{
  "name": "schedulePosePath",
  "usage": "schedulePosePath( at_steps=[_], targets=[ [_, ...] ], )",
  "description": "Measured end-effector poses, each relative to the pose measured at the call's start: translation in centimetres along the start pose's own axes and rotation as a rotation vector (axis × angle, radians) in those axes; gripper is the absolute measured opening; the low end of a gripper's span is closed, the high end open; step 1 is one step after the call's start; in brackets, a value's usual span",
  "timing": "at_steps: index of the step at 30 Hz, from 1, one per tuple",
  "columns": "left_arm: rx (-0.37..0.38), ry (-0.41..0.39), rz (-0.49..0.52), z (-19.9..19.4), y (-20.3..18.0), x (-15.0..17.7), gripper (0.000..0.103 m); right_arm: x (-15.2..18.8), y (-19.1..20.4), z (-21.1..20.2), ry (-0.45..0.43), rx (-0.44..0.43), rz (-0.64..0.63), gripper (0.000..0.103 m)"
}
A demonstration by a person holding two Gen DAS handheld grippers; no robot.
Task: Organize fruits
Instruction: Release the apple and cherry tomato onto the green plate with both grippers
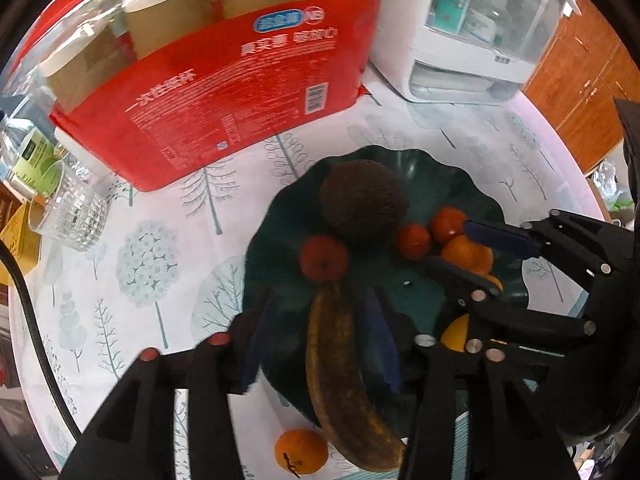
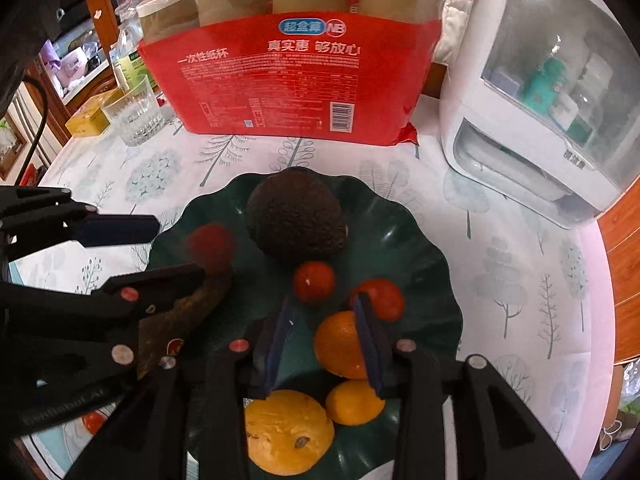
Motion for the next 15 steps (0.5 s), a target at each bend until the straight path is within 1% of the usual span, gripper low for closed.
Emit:
schedulePosePath(
  at_steps=[1, 2, 3, 9, 15],
  targets=[
    [0.001, 0.000, -0.005, 0.0, 0.2, 0.0, 0.058, 0.1, -0.2, -0.1, -0.001, -0.006, 0.011, 0.046],
    [0.004, -0.002, -0.015, -0.2, 0.5, 0.1, 0.063, 0.2, -0.5, -0.2, -0.004, -0.013, 0.025, 0.048],
    [0.009, -0.007, -0.025, -0.3, 0.7, 0.2, 0.065, 0.2, -0.6, -0.3, -0.008, -0.019, 0.034, 0.049],
    [0.003, -0.016, -0.029, -0.9, 1.0, 0.8, 0.067, 0.5, -0.9, -0.8, -0.019, -0.025, 0.053, 0.049],
    [-0.008, -0.025, -0.020, -1.8, 0.8, 1.3, 0.067, 0.7, -0.2, -1.6, -0.026, -0.018, 0.031, 0.049]
  ],
)
Point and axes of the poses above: each gripper's, at about its wrist camera, not at the fingertips, and z roughly the way its jaws point, y to its left, x to its underside, the point moved 2 cm from there along z, roughly the way its jaws point, and after that the axes turned 10 degrees about -x, right-handed, at the moved point
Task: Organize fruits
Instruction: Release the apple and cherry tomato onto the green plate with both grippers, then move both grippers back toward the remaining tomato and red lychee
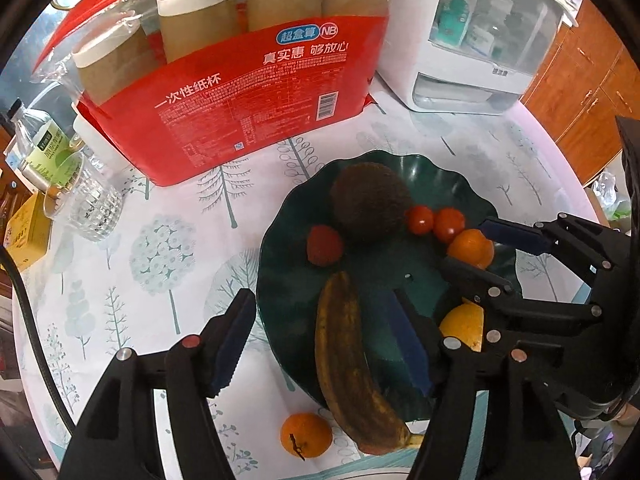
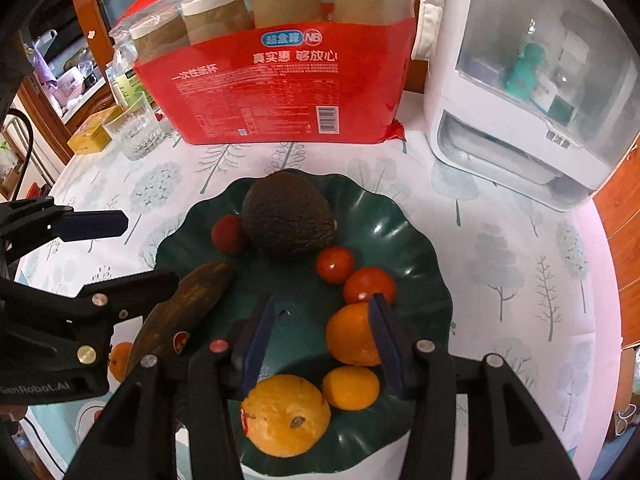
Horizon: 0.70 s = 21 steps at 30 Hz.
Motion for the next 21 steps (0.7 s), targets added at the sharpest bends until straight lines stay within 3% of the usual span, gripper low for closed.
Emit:
schedulePosePath(
  at_steps=[16, 18, 21],
  targets=[
    [-0.030, -0.032, -0.014, -4.0, 1.2, 1.7, 0.078, 0.7, 1.6, -3.6, -0.027, 0.027, 0.003, 0.049],
    [-0.024, -0.029, -0.029, -4.7, 1.5, 2.0, 0.084, 0.8, 1.8, -4.1, -0.028, 0.029, 0.007, 0.049],
    [0.006, -0.032, -0.053, -6.0, 1.8, 2.2, 0.084, 0.9, 2.0, -5.3, -0.035, 0.029, 0.011, 0.049]
  ],
)
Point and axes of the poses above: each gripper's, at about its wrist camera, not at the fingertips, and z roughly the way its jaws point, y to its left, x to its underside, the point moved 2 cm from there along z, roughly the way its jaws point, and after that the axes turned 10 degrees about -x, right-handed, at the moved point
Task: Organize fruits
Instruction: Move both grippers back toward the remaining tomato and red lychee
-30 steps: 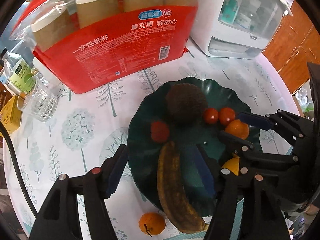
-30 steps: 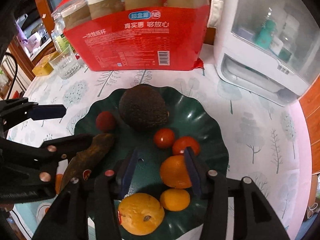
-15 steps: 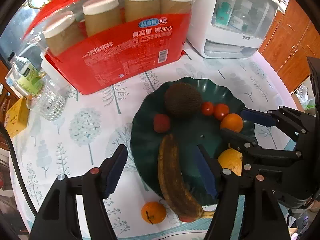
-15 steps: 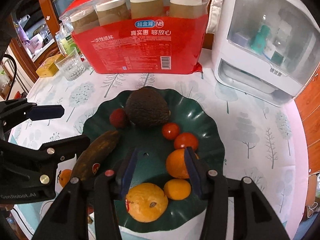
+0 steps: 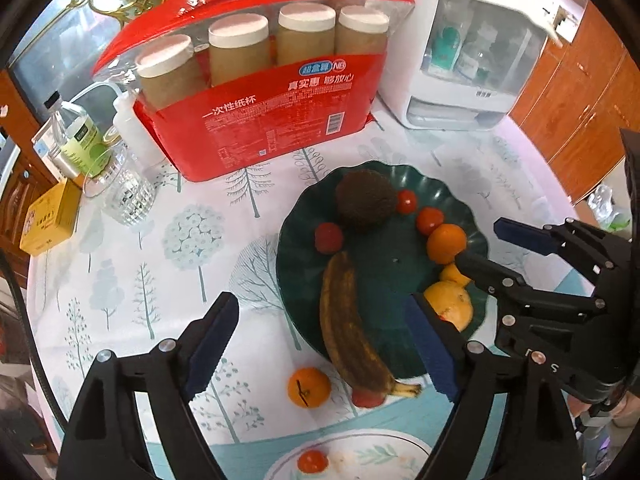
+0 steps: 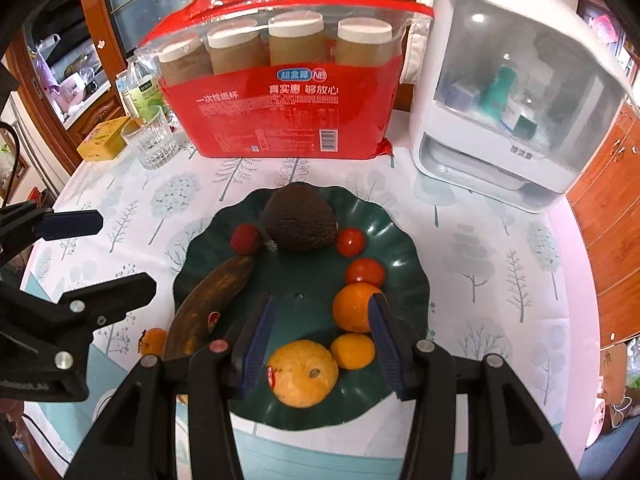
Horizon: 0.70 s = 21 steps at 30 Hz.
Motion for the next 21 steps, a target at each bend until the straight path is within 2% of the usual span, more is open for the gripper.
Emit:
schedulePosePath(
  at_steps=[9, 13, 21],
  targets=[
    [0.012, -0.030, -0.018, -4.0, 0.5, 0.8, 0.086, 0.1, 1.1, -3.9, -0.029, -0.003, 0.015, 0.049],
    [0.014, -0.047, -0.020, -5.6, 0.8, 1.5, 0.087, 0.4, 1.7, -5.3, -0.046, -0.008, 0.021, 0.053],
    [0.002, -0.077, -0.042, -7.9, 1.9, 3.4, 0.088, 1.7, 4.1, -7.1, -0.065, -0.031, 0.000, 0.054]
  ],
)
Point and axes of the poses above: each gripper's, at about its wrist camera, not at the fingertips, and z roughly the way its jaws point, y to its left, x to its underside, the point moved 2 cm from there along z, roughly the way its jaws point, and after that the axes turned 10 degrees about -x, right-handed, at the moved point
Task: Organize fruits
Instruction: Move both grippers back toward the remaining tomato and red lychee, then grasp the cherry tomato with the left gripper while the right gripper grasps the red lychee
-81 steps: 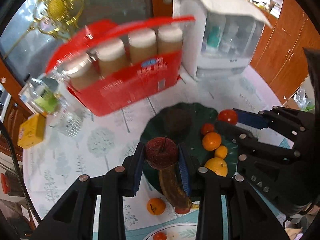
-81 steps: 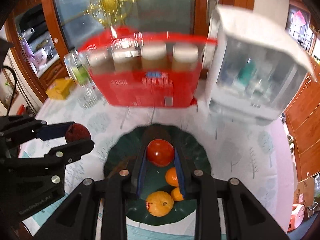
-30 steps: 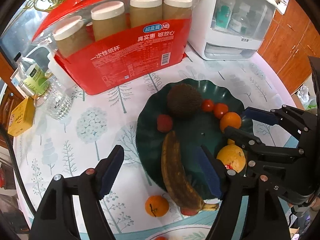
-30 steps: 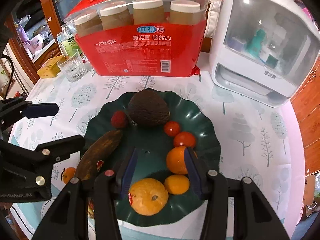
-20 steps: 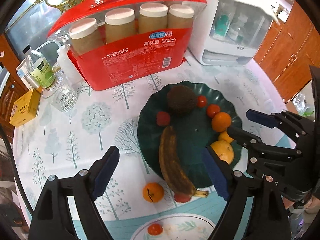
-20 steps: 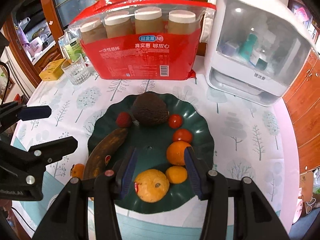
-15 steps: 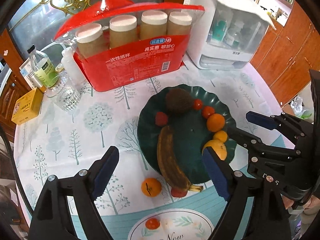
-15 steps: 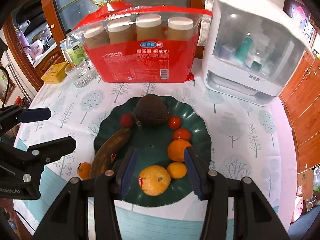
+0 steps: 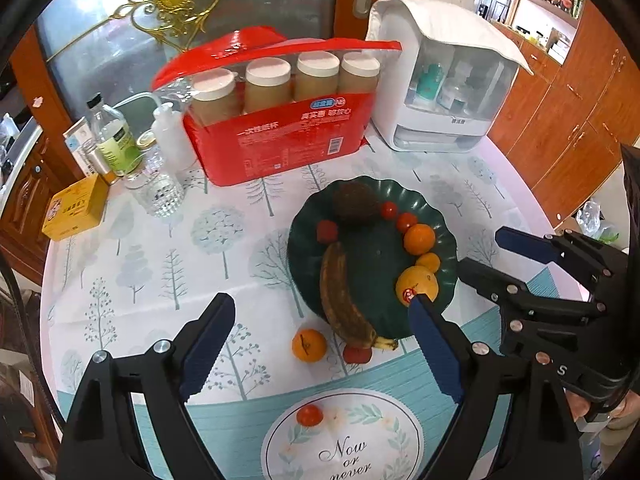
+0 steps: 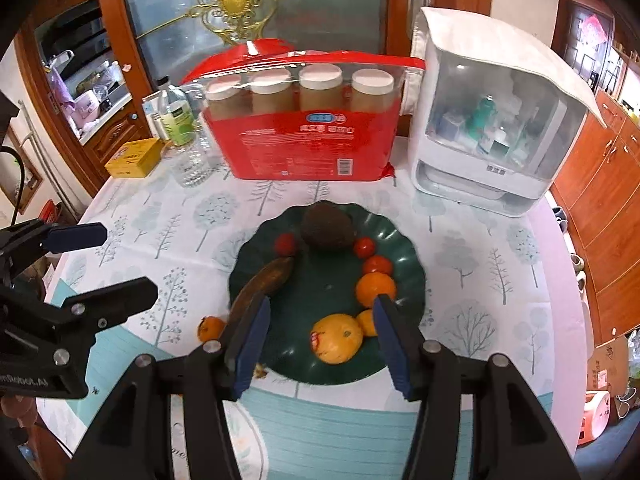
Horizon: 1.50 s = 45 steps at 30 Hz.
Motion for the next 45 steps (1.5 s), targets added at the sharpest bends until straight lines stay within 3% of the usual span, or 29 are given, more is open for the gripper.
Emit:
schedulePosePath(
  at_steps=[7, 18, 28, 37, 43, 45],
  targets=[
    [-0.012, -0.030, -0.056, -1.2, 1.9, 2.3, 0.088, 1.9, 2.0, -0.4, -0.004, -0.036, 0.001, 0.054],
    [-0.117, -0.095, -0.123, -0.8, 3.8, 7.5, 0.088, 6.4, 4.0, 1.1, -0.018, -0.062, 0.022, 0.054],
    [-0.126, 0.010, -0.051, 5.4, 3.0, 13.6, 0.088, 11.4, 4.1, 6.7, 0.006, -0.036, 0.090, 0.054],
    [-0.074, 0.062, 0.028, 9.6, 1.2, 16.2, 0.086, 12.3, 3.2, 9.8, 0.018, -0.034, 0.158, 0.054],
    [-0.016, 0.073, 0.029, 11.0, 0.8, 15.8, 0.065, 12.1, 3.6, 11.0, 0.016, -0.041, 0.157, 0.054],
    [-0.003, 0.077, 0.042, 11.4, 0.5, 15.7, 0.048, 12.0, 3.6, 11.3, 0.012, -0.041, 0.161, 0.054]
  ],
)
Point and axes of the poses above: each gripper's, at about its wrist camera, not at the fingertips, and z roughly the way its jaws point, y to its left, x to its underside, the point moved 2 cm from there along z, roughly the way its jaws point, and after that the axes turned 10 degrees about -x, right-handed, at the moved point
